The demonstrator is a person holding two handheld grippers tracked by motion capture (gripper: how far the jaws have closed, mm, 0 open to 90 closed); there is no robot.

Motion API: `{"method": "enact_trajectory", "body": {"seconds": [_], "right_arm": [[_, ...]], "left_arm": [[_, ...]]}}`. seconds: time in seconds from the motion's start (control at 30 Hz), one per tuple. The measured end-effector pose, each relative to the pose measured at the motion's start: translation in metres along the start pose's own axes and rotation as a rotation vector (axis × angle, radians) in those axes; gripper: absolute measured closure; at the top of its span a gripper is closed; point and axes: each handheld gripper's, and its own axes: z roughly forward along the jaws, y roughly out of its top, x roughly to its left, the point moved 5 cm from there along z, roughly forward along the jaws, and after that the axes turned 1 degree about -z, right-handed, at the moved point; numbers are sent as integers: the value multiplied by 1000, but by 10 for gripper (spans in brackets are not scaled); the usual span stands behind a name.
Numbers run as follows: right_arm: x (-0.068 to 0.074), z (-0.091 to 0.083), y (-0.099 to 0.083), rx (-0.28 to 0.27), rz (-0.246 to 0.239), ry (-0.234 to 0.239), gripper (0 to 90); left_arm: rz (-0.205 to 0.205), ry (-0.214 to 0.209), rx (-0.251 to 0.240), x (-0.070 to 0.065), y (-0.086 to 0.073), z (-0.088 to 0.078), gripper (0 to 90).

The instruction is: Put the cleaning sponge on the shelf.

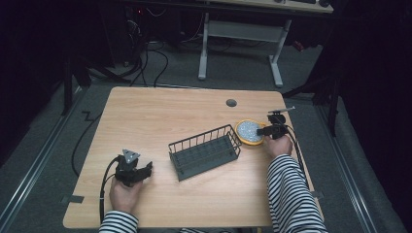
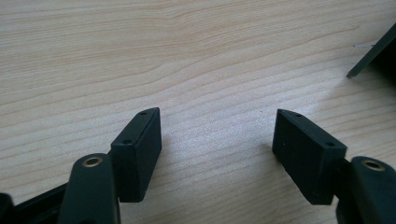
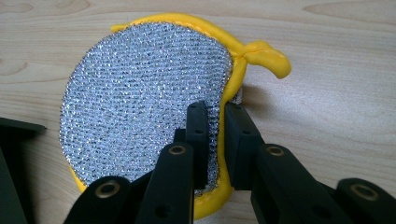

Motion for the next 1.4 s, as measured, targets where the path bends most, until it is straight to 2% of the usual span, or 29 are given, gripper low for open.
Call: {"method": "enact_trajectory", "body": {"seconds": [0.2,0.33,0.47,0.63,0.67,0.8,0.93,1.13,1.27,1.3,1.33,1.4], "right_arm": [[3,-14,1,-61,-45,-11,831],[1,-37,6,-116,-46,-1,832],[3,-61,9,-160,-83,-10,831],[3,-88,19,-225,-96,-7,831],[4,-94,20,-239,-93,5,831],[12,-112,25,-274,-142,15,831],[17,-124,27,-298,-161,26,831],[36,-138,29,-330,-210,77,831],[54,-141,28,-340,-253,127,831],[54,-141,28,-340,-253,127,831],[65,-141,27,-337,-280,151,830],[76,-139,25,-331,-310,168,830]], "left_arm": [[1,-1,0,0,0,0,330],[1,-1,-1,0,0,0,329],[1,-2,0,0,0,0,329],[1,-3,0,0,0,0,328],[1,-2,0,0,0,0,328],[2,-2,0,0,0,0,328],[2,-3,0,0,0,0,328],[2,-2,0,0,0,0,327],[2,-2,0,0,0,0,328],[2,-2,0,0,0,0,327],[2,-2,0,0,0,0,328],[2,-2,0,0,0,0,328]]}}
